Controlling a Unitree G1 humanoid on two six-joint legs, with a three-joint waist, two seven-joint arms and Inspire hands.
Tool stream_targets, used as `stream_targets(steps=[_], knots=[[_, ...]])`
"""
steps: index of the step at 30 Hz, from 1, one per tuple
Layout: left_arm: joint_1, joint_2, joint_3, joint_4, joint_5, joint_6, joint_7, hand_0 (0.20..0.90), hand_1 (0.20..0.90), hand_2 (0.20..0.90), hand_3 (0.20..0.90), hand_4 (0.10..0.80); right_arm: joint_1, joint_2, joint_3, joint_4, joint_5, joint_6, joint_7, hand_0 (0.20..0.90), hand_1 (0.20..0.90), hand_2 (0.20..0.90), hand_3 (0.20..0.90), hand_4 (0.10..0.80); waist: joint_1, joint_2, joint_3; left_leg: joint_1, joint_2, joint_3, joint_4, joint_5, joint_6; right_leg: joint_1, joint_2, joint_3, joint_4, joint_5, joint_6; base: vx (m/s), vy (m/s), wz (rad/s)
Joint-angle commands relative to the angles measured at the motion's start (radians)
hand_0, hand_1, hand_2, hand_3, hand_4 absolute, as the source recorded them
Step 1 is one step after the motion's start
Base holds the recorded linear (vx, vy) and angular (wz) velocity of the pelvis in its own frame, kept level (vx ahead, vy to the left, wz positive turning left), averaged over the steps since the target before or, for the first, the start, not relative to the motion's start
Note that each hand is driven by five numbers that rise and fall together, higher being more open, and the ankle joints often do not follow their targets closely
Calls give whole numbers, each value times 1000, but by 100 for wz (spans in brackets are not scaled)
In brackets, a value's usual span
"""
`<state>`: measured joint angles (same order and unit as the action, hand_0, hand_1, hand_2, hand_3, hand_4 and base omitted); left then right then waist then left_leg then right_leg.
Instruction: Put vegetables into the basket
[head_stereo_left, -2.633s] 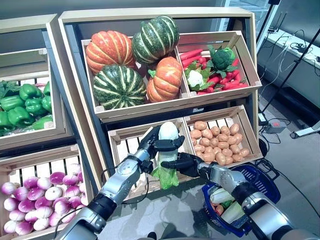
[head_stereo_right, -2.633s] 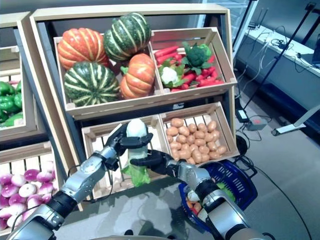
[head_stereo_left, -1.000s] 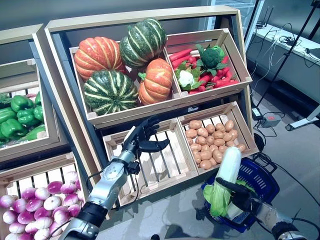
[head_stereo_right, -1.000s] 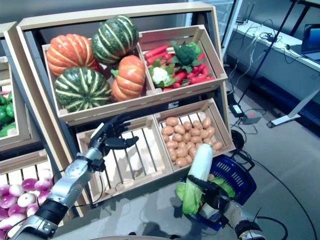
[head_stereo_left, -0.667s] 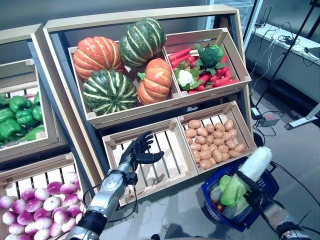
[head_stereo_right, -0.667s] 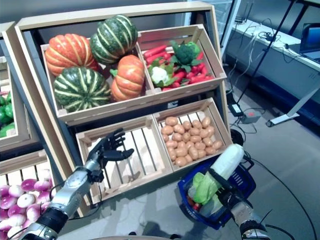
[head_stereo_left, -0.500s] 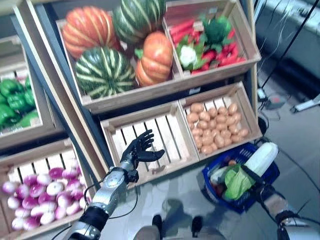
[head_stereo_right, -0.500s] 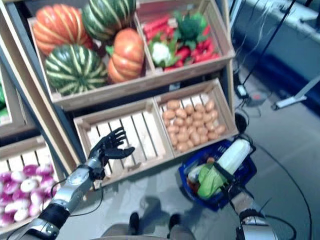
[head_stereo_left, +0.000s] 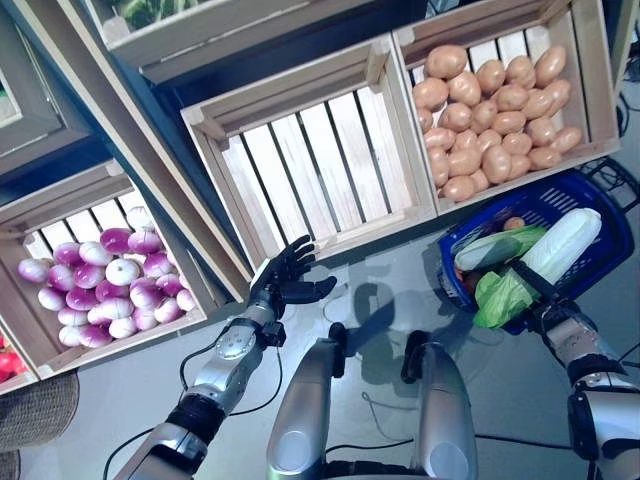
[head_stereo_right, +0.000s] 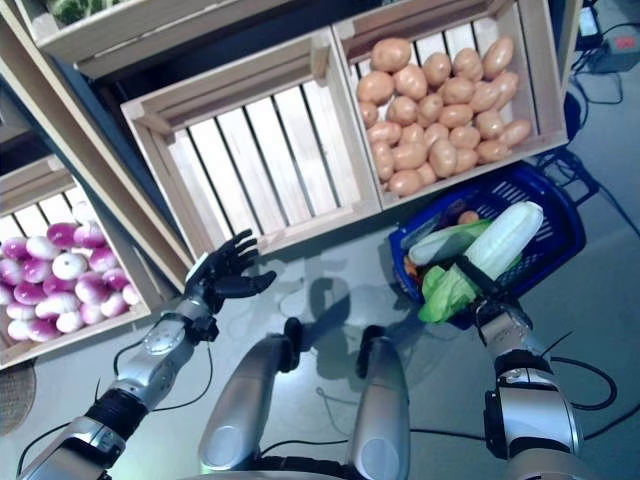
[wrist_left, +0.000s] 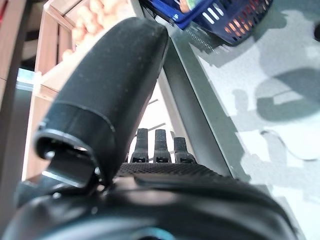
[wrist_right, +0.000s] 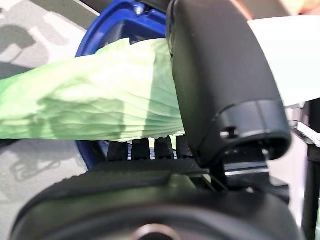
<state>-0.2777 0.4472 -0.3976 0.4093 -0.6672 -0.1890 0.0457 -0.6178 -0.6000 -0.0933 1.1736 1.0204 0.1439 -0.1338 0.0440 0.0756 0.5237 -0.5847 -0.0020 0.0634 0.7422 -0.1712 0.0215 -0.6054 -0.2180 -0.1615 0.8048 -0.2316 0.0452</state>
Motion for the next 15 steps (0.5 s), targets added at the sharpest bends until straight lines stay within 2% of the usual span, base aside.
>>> stream_targets(steps=[1,4,5,6,7,9,11,12,13,15], knots=[[-35,4,14,-130,-34,-153,9,900,900,900,900,800,-48,-132,14,-33,51,-108,-43,300,300,300,300,400,-3,-10,-19,9,-18,46,176,-141,27,75,15,-32,78,-2,-94,-72,10,-2],[-43,7,17,-149,-48,-175,9,900,900,900,900,800,-71,-154,1,-25,96,-114,-44,300,300,300,300,400,-6,-2,-7,-40,-18,53,257,-178,34,20,7,-25,150,-31,-101,-57,-1,1],[-46,9,17,-157,-50,-180,11,900,900,900,900,800,-77,-158,0,-25,110,-122,-47,429,429,429,429,486,-6,0,-4,-50,-16,54,272,-185,37,7,6,-23,164,-35,-102,34,-11,3],[-46,10,17,-162,-51,-183,13,900,900,900,900,800,-81,-162,-4,-31,119,-127,-60,900,900,900,900,800,-7,2,-5,-47,-17,49,290,-214,32,4,10,-13,184,-61,-94,-45,6,1],[-47,12,14,-171,-52,-192,18,900,900,900,900,800,-85,-166,-12,-36,133,-143,-77,900,900,900,900,800,-10,4,-4,-69,-16,55,299,-196,39,-19,3,-18,189,-43,-103,-37,9,-2],[-49,12,14,-175,-48,-196,22,900,900,900,900,800,-87,-167,-24,-38,142,-148,-77,900,900,900,900,800,-12,8,-4,-71,-16,50,325,-228,36,-26,9,-7,217,-70,-94,-17,3,-1],[-52,11,13,-177,-40,-192,29,900,900,900,900,800,-90,-171,-29,-41,133,-141,-81,900,900,900,900,800,-16,9,-4,-88,-12,55,334,-212,41,-44,9,-6,223,-54,-103,0,0,0],[-54,12,13,-176,-39,-189,31,900,900,900,900,800,-93,-175,-29,-42,126,-136,-79,900,900,900,900,800,-17,8,-4,-76,-13,48,345,-238,35,-36,14,2,236,-78,-93,3,-12,-6],[-52,18,13,-177,-44,-184,30,900,900,900,900,800,-93,-184,-31,-44,121,-123,-80,900,900,900,900,800,-18,8,-4,-82,-9,53,340,-215,40,-40,8,-7,228,-59,-103,10,-16,-8],[-45,21,12,-174,-48,-188,22,900,900,900,900,800,-91,-194,-30,-37,122,-114,-76,900,900,900,900,800,-18,6,-4,-75,-6,51,339,-211,38,-33,10,-6,225,-59,-103,15,-17,-2]])
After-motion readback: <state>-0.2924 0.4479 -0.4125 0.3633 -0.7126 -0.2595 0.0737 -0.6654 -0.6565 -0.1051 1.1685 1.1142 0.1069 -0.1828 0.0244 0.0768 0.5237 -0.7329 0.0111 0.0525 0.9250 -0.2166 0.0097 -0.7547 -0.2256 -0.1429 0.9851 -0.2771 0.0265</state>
